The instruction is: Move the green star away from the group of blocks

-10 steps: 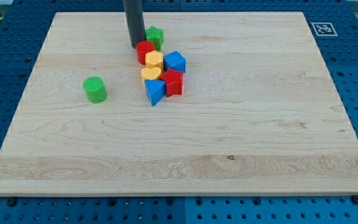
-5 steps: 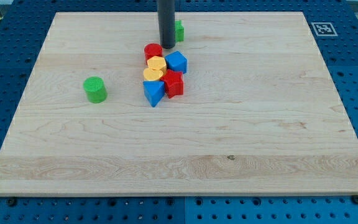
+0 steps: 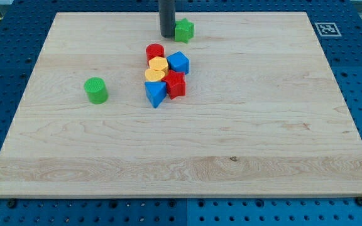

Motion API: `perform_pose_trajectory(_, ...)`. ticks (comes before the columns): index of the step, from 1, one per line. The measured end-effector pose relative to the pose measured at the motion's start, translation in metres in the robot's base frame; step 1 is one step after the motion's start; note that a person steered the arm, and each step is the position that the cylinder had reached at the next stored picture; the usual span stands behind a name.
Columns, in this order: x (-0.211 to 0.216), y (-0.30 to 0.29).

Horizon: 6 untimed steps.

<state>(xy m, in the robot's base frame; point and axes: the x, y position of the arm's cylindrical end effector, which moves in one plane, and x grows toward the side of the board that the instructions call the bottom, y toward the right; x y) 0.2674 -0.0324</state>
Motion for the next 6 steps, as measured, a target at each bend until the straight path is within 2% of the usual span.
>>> perform_pose_trajectory(1, 0.022, -0.003)
perform_pose_trajectory(6, 0.045, -0.008)
